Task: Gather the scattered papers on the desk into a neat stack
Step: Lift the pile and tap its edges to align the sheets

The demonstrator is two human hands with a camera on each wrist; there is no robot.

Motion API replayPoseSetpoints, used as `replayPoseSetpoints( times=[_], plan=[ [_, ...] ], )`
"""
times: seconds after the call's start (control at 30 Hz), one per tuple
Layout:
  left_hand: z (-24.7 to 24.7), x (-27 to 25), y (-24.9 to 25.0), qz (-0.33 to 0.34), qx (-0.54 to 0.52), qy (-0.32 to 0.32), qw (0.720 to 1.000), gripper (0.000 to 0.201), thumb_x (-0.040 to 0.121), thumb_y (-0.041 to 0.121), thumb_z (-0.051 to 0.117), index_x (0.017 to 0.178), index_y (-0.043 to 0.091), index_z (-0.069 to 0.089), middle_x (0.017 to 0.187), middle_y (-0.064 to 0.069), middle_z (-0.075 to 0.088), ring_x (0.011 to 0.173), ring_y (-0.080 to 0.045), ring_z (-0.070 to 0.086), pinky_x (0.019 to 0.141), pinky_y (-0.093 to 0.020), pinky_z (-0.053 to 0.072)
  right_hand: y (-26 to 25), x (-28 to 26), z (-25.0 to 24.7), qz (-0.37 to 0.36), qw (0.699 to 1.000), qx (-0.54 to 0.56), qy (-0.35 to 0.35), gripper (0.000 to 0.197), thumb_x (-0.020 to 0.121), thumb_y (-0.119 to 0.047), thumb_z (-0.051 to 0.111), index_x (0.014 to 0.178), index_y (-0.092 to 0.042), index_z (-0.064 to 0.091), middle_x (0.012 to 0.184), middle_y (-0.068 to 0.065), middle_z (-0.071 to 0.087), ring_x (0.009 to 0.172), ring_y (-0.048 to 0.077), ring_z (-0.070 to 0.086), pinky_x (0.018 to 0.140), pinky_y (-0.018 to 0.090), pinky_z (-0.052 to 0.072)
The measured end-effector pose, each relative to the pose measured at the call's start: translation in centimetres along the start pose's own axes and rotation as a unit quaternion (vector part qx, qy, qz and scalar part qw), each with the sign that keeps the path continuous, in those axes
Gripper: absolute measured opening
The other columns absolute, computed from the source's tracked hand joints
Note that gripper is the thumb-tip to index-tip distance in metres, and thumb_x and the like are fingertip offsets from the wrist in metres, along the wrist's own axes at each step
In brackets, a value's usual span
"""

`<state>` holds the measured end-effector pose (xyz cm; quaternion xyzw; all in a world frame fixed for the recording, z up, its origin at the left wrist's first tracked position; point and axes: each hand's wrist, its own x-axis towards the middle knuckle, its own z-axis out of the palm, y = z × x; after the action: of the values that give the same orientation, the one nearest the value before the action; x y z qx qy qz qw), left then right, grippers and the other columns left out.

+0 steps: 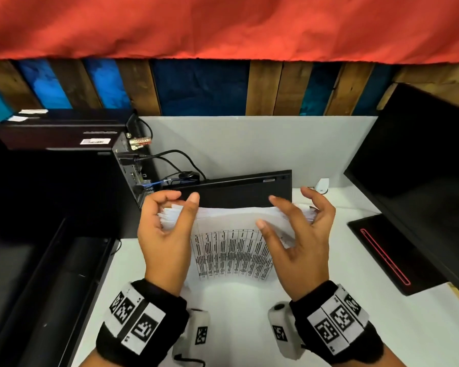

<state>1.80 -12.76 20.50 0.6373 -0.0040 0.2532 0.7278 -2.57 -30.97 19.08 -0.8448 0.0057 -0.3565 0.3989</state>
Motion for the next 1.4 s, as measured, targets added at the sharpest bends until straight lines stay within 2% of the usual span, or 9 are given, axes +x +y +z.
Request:
replayPoseSetpoints(
  times=[0.13, 0.3, 0.43, 0.6, 0.7, 0.83, 0.93, 1.1, 1.4],
  plan=[
    [-0.1, 0.5, -0.5, -0.022, 0.002, 0.034, 0.999, 0.004, 0.087, 0.015, 0.059, 0.089, 0.018, 0.058, 0.083, -0.006, 0.066, 0.081, -0.023, 0.065, 0.077, -0.032, 0.051, 0.6, -0.1, 0.2, 0.054, 0.998, 0.024, 0.030, 0.038, 0.079, -0.030, 0.074, 0.113, -0.026, 0.058, 0.131, -0.008, 0.032, 0.113, -0.015, 0.037, 0.088, -0.001, 0.035],
    [0.2, 0.0, -0.2, -0.025, 0.011, 0.027, 0.999, 0.019, 0.081, 0.032, 0.070, 0.088, 0.018, 0.059, 0.087, -0.012, 0.064, 0.076, -0.020, 0.061, 0.072, -0.037, 0.052, 0.1, -0.5, 0.2, 0.018, 1.000, 0.014, 0.008, 0.039, 0.083, -0.028, 0.068, 0.121, -0.033, 0.058, 0.131, -0.006, 0.031, 0.114, -0.017, 0.036, 0.089, -0.004, 0.034],
    [-0.1, 0.8, -0.8, -0.075, 0.000, 0.067, 0.995, 0.010, 0.076, 0.035, 0.059, 0.081, 0.026, 0.061, 0.089, -0.014, 0.064, 0.084, -0.030, 0.060, 0.085, -0.054, 0.050, 0.7, -0.4, 0.2, 0.055, 0.997, 0.037, 0.033, 0.039, 0.083, -0.031, 0.068, 0.117, -0.035, 0.049, 0.126, 0.000, 0.041, 0.111, -0.016, 0.041, 0.088, -0.002, 0.036],
    [0.3, 0.1, -0.6, -0.069, 0.000, 0.029, 0.997, 0.018, 0.078, 0.044, 0.062, 0.076, 0.027, 0.059, 0.079, 0.001, 0.058, 0.075, -0.016, 0.056, 0.071, -0.032, 0.048, 0.5, -1.1, 0.6, 0.034, 0.999, 0.028, -0.014, 0.044, 0.088, -0.033, 0.062, 0.128, -0.044, 0.049, 0.119, -0.010, 0.034, 0.109, -0.009, 0.046, 0.089, 0.015, 0.050],
    [-0.1, 0.7, -1.0, -0.097, -0.013, 0.058, 0.993, 0.010, 0.079, 0.034, 0.056, 0.078, 0.026, 0.062, 0.083, -0.001, 0.060, 0.081, -0.021, 0.056, 0.077, -0.039, 0.044, 0.8, -0.8, 0.5, 0.051, 0.998, 0.020, 0.016, 0.039, 0.088, -0.038, 0.061, 0.125, -0.039, 0.048, 0.115, -0.009, 0.036, 0.107, -0.007, 0.048, 0.087, 0.021, 0.052],
    [0.4, 0.3, -0.5, -0.080, -0.008, 0.034, 0.996, 0.028, 0.083, 0.049, 0.057, 0.083, 0.021, 0.060, 0.081, -0.010, 0.061, 0.076, -0.029, 0.057, 0.073, -0.041, 0.048, 0.7, -1.1, 0.7, 0.036, 0.998, 0.042, 0.008, 0.047, 0.087, -0.033, 0.064, 0.130, -0.038, 0.046, 0.119, -0.006, 0.036, 0.112, -0.011, 0.044, 0.088, 0.008, 0.046],
    [0.6, 0.1, -0.4, -0.065, -0.001, 0.032, 0.997, 0.029, 0.079, 0.051, 0.059, 0.082, 0.023, 0.060, 0.077, 0.002, 0.060, 0.073, -0.019, 0.057, 0.072, -0.036, 0.048, 0.8, -1.1, 0.8, 0.054, 0.997, 0.050, 0.018, 0.051, 0.084, -0.035, 0.067, 0.130, -0.037, 0.045, 0.120, -0.003, 0.037, 0.110, -0.014, 0.044, 0.087, 0.001, 0.041],
    [0.6, -0.7, -0.3, -0.044, -0.014, -0.029, 0.999, 0.044, 0.083, 0.054, 0.054, 0.099, 0.013, 0.060, 0.098, -0.019, 0.065, 0.093, -0.040, 0.062, 0.083, -0.048, 0.049, 0.5, -0.9, 0.9, 0.052, 0.995, 0.079, 0.011, 0.060, 0.077, -0.046, 0.067, 0.132, -0.035, 0.045, 0.118, -0.002, 0.040, 0.111, -0.008, 0.048, 0.087, 0.003, 0.044],
    [0.6, -0.5, -0.3, -0.031, 0.007, 0.000, 0.999, 0.024, 0.077, 0.041, 0.064, 0.087, 0.020, 0.060, 0.084, -0.002, 0.064, 0.077, -0.020, 0.059, 0.072, -0.033, 0.049, 0.6, -0.4, 0.9, 0.040, 0.998, 0.038, 0.041, 0.045, 0.078, -0.047, 0.064, 0.119, -0.029, 0.056, 0.116, -0.002, 0.035, 0.110, -0.015, 0.041, 0.086, -0.001, 0.039]
  ],
)
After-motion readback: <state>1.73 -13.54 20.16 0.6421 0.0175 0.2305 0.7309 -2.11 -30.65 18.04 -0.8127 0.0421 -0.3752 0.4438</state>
